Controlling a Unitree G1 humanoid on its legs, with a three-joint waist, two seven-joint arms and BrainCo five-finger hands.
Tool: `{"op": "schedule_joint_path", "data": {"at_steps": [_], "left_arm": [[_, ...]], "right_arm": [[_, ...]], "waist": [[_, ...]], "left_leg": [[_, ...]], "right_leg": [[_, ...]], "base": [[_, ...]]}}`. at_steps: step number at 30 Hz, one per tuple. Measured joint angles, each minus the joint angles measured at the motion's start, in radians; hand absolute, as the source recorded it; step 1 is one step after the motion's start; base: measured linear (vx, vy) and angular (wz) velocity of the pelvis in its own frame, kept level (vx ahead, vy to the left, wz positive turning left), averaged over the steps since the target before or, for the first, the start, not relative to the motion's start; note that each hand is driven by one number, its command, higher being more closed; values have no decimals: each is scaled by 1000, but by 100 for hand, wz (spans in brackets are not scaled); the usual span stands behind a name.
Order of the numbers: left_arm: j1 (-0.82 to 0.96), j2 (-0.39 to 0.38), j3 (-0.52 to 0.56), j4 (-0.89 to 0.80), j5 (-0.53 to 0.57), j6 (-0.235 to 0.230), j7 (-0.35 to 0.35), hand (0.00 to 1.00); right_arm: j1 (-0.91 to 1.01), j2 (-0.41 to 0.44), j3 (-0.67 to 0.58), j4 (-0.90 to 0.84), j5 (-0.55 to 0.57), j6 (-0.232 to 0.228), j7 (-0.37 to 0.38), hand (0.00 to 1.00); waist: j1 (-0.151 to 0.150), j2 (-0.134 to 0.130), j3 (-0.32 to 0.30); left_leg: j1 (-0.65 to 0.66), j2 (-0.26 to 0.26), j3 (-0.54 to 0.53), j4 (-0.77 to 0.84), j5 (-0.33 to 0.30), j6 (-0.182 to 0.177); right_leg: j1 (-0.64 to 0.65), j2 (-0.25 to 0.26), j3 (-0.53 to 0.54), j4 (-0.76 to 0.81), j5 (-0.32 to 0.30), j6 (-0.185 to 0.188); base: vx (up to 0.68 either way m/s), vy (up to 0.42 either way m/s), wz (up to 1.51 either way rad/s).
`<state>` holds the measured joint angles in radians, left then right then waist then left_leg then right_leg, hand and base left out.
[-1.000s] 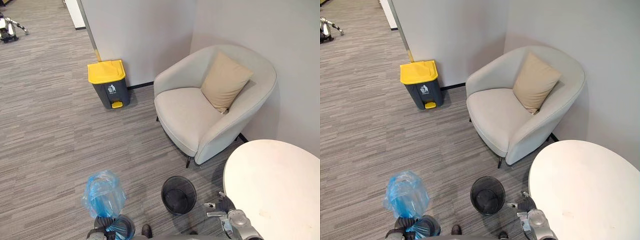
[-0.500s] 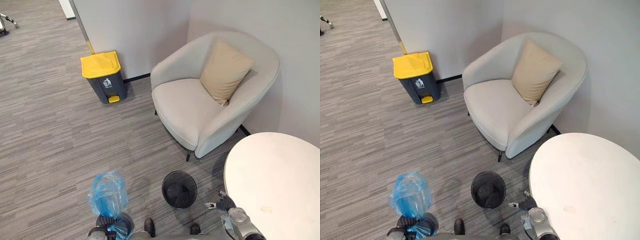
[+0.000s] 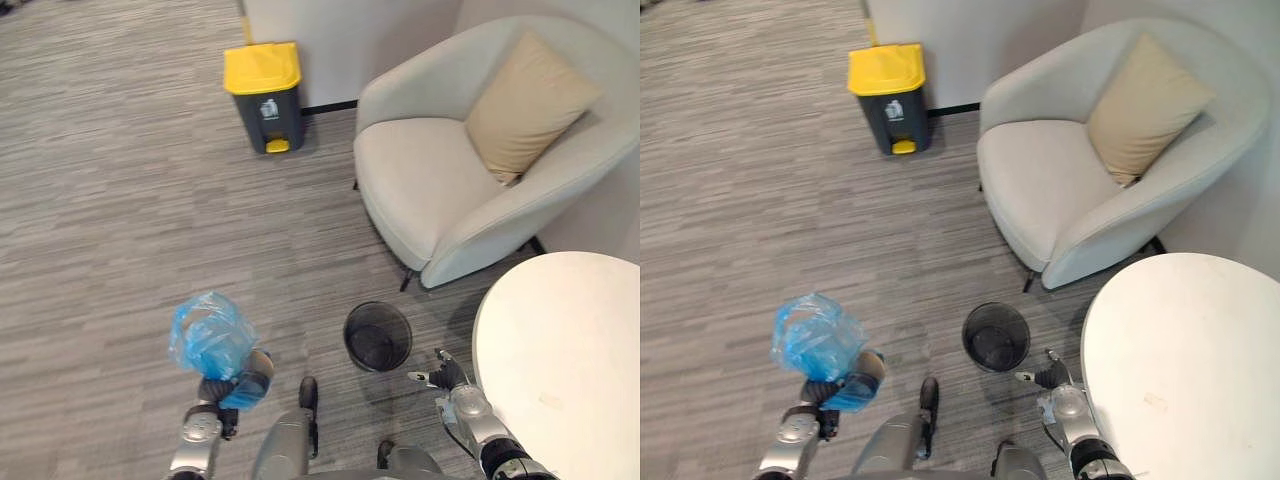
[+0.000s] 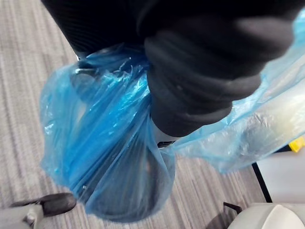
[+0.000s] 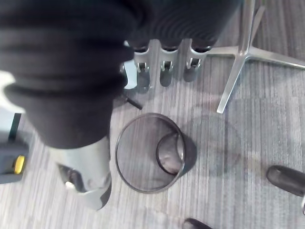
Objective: Gather rubbish on tea table into small bin, then transfer packed bag to large trash can.
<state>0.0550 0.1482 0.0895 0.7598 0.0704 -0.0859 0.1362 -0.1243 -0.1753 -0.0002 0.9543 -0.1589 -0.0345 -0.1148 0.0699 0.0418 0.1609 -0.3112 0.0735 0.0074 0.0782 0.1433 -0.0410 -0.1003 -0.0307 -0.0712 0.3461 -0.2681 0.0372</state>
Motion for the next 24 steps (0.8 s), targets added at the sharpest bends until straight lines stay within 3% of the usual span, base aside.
{"op": "schedule_joint_path", "data": {"at_steps": [1,2,3,5,6,7,9,10,12,16,24], "left_arm": [[5,-4,-1,0,0,1,0,100],[1,-9,-1,-5,0,2,0,100],[-2,-9,-1,-5,0,1,-1,100],[13,-10,-1,-5,0,3,-2,100],[16,-11,-2,-5,0,3,-2,100],[17,-12,-1,-5,0,6,-2,100],[10,-9,0,-4,0,10,-2,100],[9,-5,-1,1,0,12,-3,100],[27,-1,-4,7,2,19,-4,100],[46,8,-19,33,3,22,-7,100],[37,27,-19,56,12,21,-11,100]], "right_arm": [[9,2,-2,1,0,1,0,0],[30,8,-38,2,1,2,-4,0],[34,11,-54,2,1,3,-11,0],[55,8,-103,1,4,6,-18,0],[61,2,-104,1,6,6,-17,0],[71,-3,-110,0,10,6,-18,0],[79,-7,-137,2,13,7,-17,0],[84,6,-153,5,17,8,-17,0],[94,18,-160,5,33,9,-16,0],[92,13,-188,13,35,9,-16,0],[87,14,-188,30,35,15,-16,0]], "waist": [[-2,6,2],[-13,-17,11],[-15,-26,17],[-35,-52,23],[-35,-53,22],[-32,-39,16],[-36,-24,10],[-39,-31,12],[-37,-43,2],[-51,-29,-30],[-57,-38,-38]], "left_leg": [[4,5,9,-18,-15,-8],[-2,14,69,-15,-76,-16],[-10,15,96,32,-78,-11],[-11,5,139,279,-117,18],[6,13,139,314,-137,16],[51,33,140,319,-198,1],[131,51,161,211,-237,-21],[152,42,163,158,-219,-45],[193,14,156,82,-175,-33],[232,-21,152,-4,-126,-12],[244,-39,158,-46,-103,-1]], "right_leg": [[5,4,-27,-4,7,-12],[8,-26,-91,-34,32,-41],[5,-40,-109,-32,37,-47],[-1,-93,-178,-32,51,-46],[-2,-97,-188,-32,56,-45],[-15,-97,-209,-37,68,-42],[-33,-98,-242,-36,79,-28],[-32,-104,-247,-40,85,-19],[12,-111,-260,-108,127,-1],[46,-116,-261,-183,182,22],[60,-113,-253,-246,227,29]], "base": [[-325,-135,111],[-252,-84,106],[-288,-106,117],[-264,-99,101],[-220,-3,88],[-144,53,52],[-127,99,58],[-107,116,43],[-73,125,22],[-59,92,6],[-34,41,-4]]}}
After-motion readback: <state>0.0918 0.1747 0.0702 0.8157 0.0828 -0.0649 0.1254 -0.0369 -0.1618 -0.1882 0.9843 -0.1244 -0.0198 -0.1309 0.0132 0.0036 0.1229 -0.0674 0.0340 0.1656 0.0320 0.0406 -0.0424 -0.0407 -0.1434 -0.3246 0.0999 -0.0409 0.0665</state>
